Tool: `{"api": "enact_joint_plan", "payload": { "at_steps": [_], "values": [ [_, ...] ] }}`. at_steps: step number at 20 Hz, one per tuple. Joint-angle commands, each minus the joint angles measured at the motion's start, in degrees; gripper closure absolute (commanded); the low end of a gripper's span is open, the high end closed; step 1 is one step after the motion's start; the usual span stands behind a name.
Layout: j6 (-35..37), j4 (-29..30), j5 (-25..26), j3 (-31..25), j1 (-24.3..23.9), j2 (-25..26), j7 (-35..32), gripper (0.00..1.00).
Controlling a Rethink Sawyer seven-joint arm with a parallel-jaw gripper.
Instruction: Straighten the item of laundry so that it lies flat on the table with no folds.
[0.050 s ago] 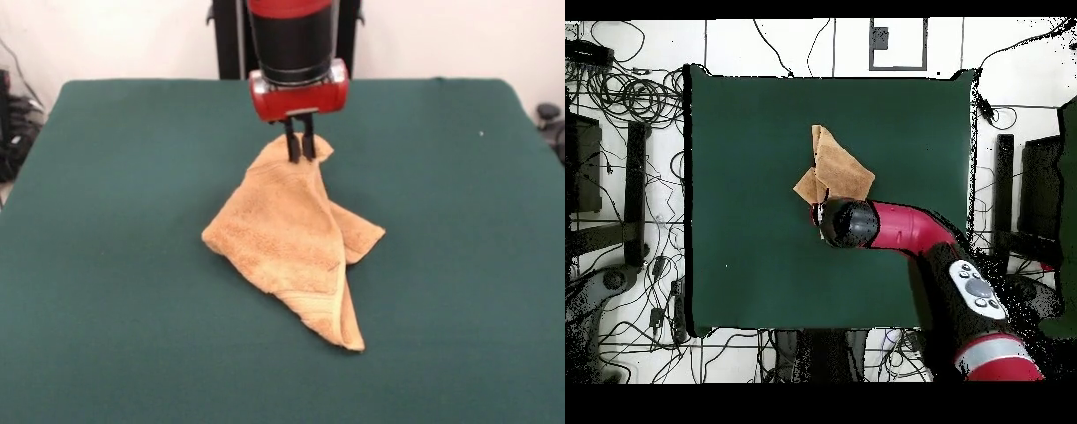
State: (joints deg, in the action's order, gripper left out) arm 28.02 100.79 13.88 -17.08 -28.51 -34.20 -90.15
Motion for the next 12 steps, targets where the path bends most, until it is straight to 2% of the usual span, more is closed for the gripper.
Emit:
{"api": "enact_joint_plan", "payload": {
  "at_steps": [1,7,12],
  "values": [
    [2.04,5.74,2.77,-13.31,-6.09,2.05,10.19,1.0],
    [9.18,2.58,6.03,-17.3,-15.19,4.17,18.44,1.0],
    [15.75,-4.08,8.92,-21.0,-22.63,9.35,25.48,1.0]
  ]
}}
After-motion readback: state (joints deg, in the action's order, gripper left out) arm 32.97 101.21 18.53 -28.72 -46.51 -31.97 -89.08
